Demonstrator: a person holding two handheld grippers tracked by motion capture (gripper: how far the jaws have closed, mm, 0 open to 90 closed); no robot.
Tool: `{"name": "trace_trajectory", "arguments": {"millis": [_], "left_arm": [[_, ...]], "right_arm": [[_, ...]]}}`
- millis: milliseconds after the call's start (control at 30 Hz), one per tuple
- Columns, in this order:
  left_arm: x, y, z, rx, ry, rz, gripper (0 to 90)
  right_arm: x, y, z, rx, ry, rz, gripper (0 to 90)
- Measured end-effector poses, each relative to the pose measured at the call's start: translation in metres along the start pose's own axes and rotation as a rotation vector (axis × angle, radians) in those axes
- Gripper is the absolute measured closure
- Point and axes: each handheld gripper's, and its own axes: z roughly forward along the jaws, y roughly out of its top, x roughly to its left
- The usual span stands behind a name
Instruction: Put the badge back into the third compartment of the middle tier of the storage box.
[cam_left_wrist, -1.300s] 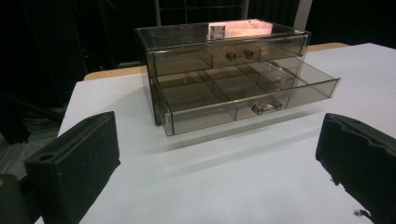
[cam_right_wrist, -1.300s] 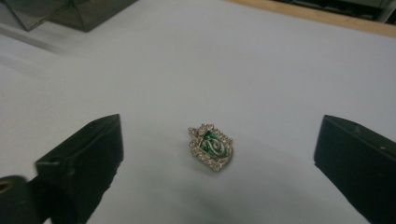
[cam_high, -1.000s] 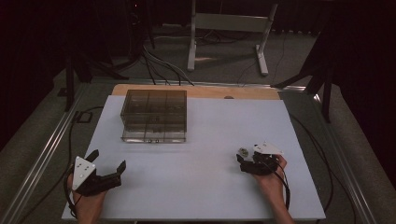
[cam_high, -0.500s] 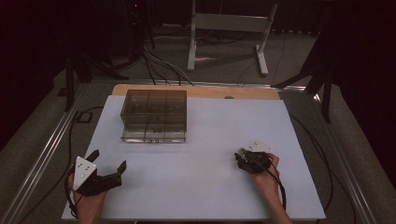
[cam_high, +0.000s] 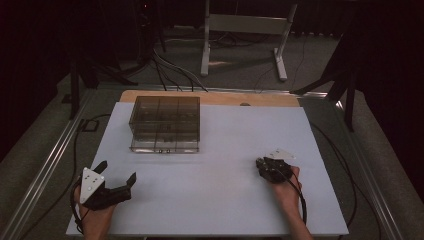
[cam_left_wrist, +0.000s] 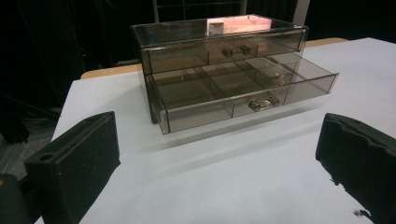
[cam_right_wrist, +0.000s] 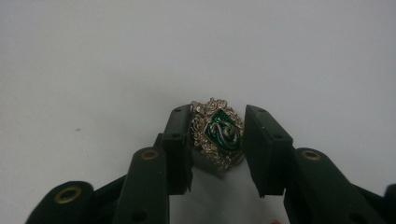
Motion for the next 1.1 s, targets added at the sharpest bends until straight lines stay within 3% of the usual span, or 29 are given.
{"name": "trace_trajectory", "arguments": {"millis": [333, 1100], "left_arm": [[-0.001, 0.000, 0.000, 0.002, -0.002, 0.004, 0.6], [-0.001, 0.000, 0.001, 0.005, -0.001, 0.008, 0.6]], "right_arm": [[-0.015, 0.000, -0.014, -0.055, 0.026, 0.069, 83.4], [-0.020, -0.002, -0.014, -0.020, -0.003, 0.065, 87.7]]}}
